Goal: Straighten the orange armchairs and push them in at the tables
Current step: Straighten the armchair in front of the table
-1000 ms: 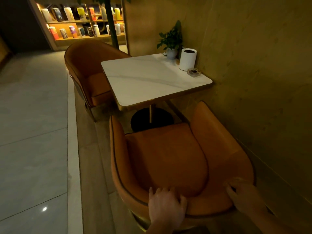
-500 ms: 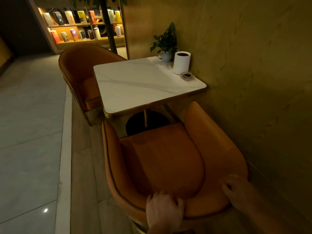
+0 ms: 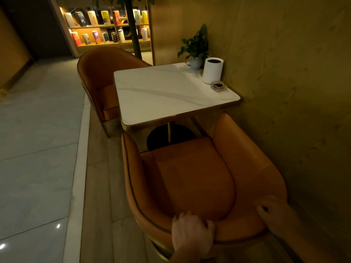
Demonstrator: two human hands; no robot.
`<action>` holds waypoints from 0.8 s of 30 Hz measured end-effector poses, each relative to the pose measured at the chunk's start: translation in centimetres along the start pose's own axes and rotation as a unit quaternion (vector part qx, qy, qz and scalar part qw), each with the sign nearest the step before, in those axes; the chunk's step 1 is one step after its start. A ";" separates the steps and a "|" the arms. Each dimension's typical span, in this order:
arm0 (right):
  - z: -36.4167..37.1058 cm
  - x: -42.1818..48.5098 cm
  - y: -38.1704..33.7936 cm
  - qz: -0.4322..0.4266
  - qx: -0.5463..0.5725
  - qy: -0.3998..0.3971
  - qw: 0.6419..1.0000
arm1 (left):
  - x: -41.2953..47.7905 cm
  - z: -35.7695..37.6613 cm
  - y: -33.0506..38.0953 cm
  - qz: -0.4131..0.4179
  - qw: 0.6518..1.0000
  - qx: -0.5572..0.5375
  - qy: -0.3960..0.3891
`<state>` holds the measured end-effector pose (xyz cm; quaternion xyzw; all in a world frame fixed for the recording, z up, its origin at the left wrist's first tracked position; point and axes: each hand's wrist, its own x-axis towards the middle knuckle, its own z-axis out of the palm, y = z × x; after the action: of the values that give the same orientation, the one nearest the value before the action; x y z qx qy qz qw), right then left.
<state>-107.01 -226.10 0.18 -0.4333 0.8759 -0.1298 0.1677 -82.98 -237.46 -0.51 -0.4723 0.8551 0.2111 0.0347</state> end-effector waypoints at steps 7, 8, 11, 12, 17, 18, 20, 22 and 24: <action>0.1 0.3 -0.1 -0.004 0.000 -0.003 1.000 | -0.1 -0.1 0.1 0.000 1.000 -0.005 0.017; 0.1 0.4 0.1 -0.006 0.003 0.002 1.000 | 0.1 0.1 0.1 -0.007 0.999 -0.021 0.034; -0.2 1.0 0.3 -0.006 -0.013 -0.009 1.000 | 0.4 0.6 0.6 -0.001 0.998 -0.036 0.054; -0.4 1.3 0.7 -0.002 -0.006 -0.009 1.000 | 0.6 0.8 0.8 0.009 0.998 -0.044 0.043; -1.2 2.7 1.2 0.023 0.004 -0.005 1.000 | 2.2 0.0 2.0 0.022 0.999 -0.020 0.046; -1.1 2.8 1.2 0.024 0.007 -0.004 1.000 | 2.4 0.0 1.9 0.020 0.999 -0.014 0.034; -1.1 2.8 1.0 0.025 0.012 -0.011 1.000 | 2.9 0.0 1.6 0.019 1.000 0.000 0.010; -1.3 2.8 0.8 0.027 0.009 -0.015 0.999 | 3.3 0.0 1.4 0.012 1.000 0.009 -0.006; -1.5 2.9 0.5 0.032 0.016 -0.015 0.999 | 3.5 0.0 1.5 0.005 1.000 0.000 -0.018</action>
<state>-109.62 -227.94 0.80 -0.4047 0.8844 -0.1316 0.1917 -86.10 -239.51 -0.89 -0.4642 0.8566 0.2198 0.0495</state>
